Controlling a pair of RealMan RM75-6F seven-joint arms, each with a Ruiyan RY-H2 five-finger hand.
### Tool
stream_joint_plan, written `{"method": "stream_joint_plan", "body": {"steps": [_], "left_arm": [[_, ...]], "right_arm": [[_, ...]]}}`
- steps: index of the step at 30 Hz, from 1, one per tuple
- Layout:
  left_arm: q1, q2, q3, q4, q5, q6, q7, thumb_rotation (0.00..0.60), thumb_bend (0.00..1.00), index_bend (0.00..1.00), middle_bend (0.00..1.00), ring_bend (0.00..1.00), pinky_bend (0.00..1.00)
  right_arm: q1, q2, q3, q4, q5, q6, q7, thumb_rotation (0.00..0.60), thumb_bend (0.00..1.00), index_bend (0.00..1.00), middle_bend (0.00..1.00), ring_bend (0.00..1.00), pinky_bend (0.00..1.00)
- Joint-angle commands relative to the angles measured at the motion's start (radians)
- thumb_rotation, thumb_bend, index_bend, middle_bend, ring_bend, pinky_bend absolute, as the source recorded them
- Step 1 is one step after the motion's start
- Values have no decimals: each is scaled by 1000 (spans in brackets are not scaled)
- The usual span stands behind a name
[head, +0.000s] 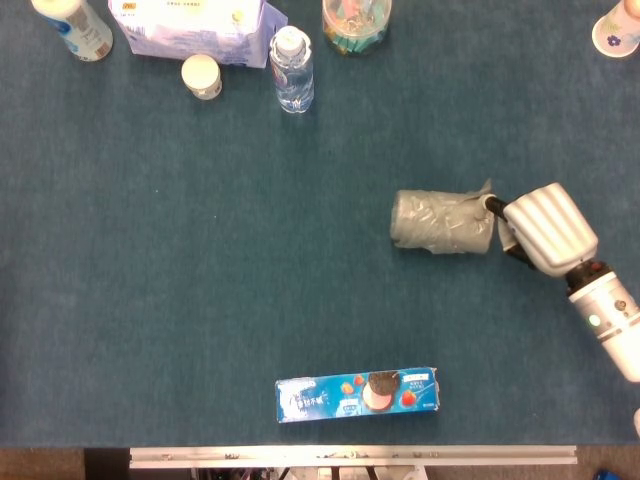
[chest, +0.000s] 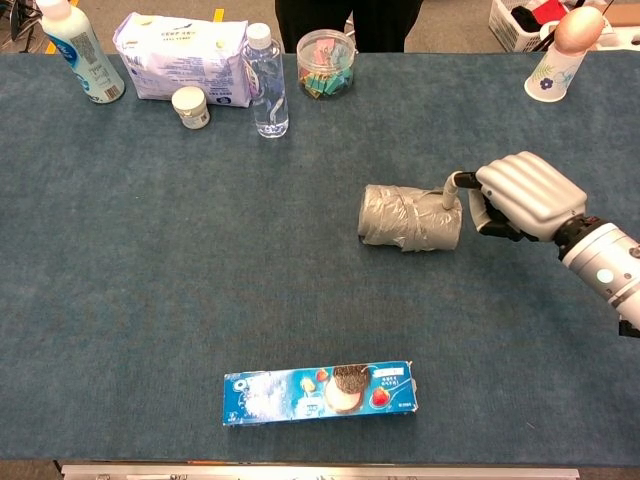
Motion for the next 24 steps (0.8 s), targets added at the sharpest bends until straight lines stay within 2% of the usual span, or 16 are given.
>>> {"method": "stream_joint_plan", "body": {"steps": [1, 8, 12, 13, 16, 19, 21, 23, 24], "left_arm": [[0, 0, 0, 0, -1, -1, 1, 600, 382, 674, 599, 417, 576], [1, -1, -2, 1, 5, 8, -2, 600, 383, 674, 598, 417, 576], [2, -3, -1, 1, 9, 11, -1, 600, 383, 674, 598, 417, 576], [2, -3, -1, 1, 10, 12, 0, 600, 383, 674, 598, 417, 576], [2, -5, 0, 0, 12, 12, 3, 600, 382, 674, 597, 417, 576], [2, -6, 2, 1, 15, 10, 3, 600, 383, 674, 597, 416, 576], [2, -6, 4, -1, 17, 11, 3, 600, 383, 674, 597, 416, 576], [3, -6, 4, -2, 19, 13, 2, 600, 383, 674, 597, 416, 576], [3, -6, 4, -3, 21, 13, 1, 600, 382, 674, 597, 417, 576]], "right_arm": [[1, -8, -8, 19, 1, -6, 10, 600, 1000, 461, 1000, 1000, 1000], [0, 15, -19, -3, -111, 124, 56, 600, 1000, 461, 1000, 1000, 1000], [-6, 77, -37, -65, -172, 184, 38, 600, 996, 455, 1000, 973, 1000], [-11, 105, -42, -94, -178, 191, 16, 600, 964, 448, 993, 947, 1000], [-32, 183, -54, -178, -170, 192, -61, 600, 705, 413, 869, 795, 977], [-55, 269, -79, -256, -145, 167, -126, 600, 465, 353, 684, 598, 872], [-68, 319, -95, -294, -127, 151, -152, 600, 339, 323, 568, 468, 720], [-89, 367, -106, -322, -108, 151, -186, 600, 272, 320, 497, 377, 584], [-105, 384, -108, -332, -99, 164, -202, 600, 254, 323, 479, 350, 547]]}}
